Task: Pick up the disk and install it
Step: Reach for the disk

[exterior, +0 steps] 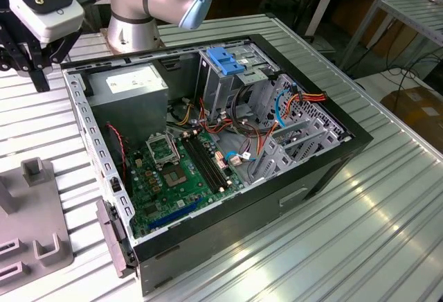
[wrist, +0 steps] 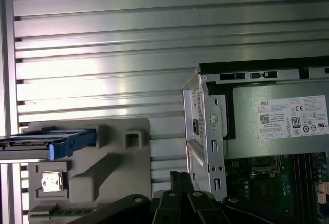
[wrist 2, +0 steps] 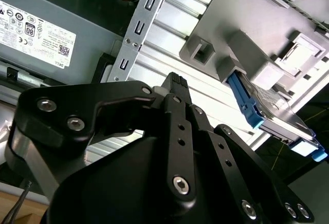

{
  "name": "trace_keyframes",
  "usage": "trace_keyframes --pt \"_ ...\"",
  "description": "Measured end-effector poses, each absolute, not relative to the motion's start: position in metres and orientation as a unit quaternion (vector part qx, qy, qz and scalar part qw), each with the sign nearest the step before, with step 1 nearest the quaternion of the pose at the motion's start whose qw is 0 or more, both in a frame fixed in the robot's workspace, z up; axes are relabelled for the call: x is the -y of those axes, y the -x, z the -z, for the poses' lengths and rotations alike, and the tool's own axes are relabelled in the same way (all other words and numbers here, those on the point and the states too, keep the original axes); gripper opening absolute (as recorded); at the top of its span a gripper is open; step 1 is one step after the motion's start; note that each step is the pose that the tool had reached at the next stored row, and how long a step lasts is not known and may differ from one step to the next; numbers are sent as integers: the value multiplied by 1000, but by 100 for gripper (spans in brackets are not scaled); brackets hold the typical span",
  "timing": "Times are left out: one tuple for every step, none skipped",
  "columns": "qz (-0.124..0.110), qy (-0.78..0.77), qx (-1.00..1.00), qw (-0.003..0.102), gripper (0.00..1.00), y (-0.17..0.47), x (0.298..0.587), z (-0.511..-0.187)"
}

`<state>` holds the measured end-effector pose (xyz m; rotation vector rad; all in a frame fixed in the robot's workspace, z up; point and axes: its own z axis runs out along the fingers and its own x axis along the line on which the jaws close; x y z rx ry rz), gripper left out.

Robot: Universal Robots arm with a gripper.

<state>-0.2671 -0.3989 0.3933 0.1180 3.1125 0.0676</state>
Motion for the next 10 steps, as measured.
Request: trace_keyframes --pt "-22 -38 -999 13 10 268 399 -393" --pt "-22 -38 -999 13 10 269 399 -393" --pt "-22 -38 -999 13 10 270 399 -393" --pt "-22 -38 -999 13 10 271 399 -393" --pt "-22 -38 -999 13 10 272 399 -393" --pt "-22 -38 -999 13 10 272 399 -393" --pt "-22 -38 -999 13 10 273 399 -393" --pt "-22 -38 -999 13 10 274 399 -393" --pt "-22 -38 -999 13 10 275 399 -393" --pt "-22 -38 -999 13 10 276 399 -393"
